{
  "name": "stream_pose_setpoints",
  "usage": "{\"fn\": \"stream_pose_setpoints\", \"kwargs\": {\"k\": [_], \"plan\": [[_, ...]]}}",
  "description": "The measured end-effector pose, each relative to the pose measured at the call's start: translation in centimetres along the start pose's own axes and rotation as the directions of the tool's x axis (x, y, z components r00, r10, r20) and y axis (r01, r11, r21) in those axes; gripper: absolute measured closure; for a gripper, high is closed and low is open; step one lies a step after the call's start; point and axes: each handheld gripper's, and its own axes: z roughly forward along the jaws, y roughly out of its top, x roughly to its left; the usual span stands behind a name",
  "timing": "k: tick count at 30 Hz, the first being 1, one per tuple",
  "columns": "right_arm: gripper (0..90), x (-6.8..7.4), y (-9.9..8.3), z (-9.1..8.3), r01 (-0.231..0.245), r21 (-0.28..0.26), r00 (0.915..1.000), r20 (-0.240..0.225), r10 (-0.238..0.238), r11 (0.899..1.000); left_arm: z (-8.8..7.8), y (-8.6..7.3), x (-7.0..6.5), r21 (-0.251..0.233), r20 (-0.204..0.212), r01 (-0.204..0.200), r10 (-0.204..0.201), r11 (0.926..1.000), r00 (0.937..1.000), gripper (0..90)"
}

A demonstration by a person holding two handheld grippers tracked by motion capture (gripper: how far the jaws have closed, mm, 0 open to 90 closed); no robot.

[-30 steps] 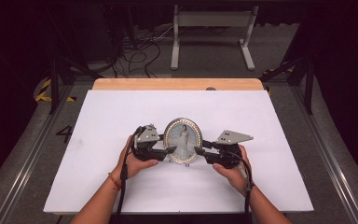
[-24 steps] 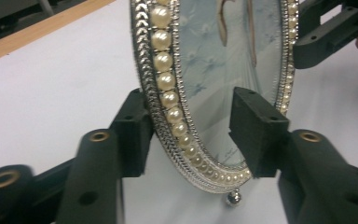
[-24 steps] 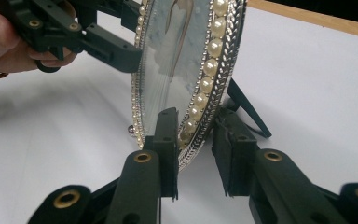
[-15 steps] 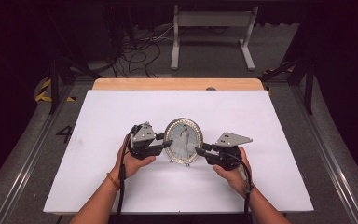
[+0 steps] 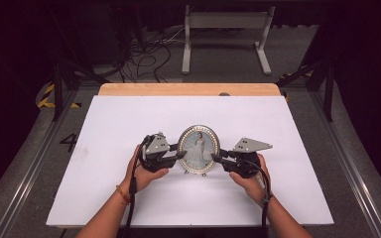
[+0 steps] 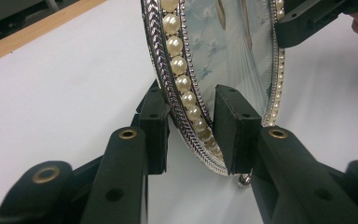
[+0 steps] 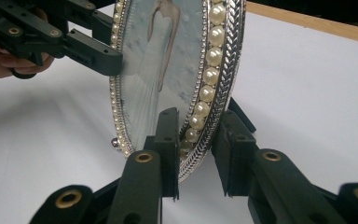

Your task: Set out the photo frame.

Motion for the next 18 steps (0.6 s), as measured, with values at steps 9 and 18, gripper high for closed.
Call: {"fn": "stream_pose_setpoints", "kwargs": {"k": [9, 18], "plan": [[71.4, -0.17, 0.18, 0.02, 0.003, -0.006, 0.9999, 0.01, -0.002, 1.0, 0.07, -0.03, -0.06, -0.001, 0.002, 0.003, -0.003, 1.0, 1.0, 66.6], [71.4, 0.14, 0.04, -0.16, 0.017, 0.0, 0.9996, 0.022, -0.017, 1.0, 0.1, -0.09, -0.21, 0.018, -0.003, -0.022, 0.022, 0.9996, 0.9997, 60.6]]}}
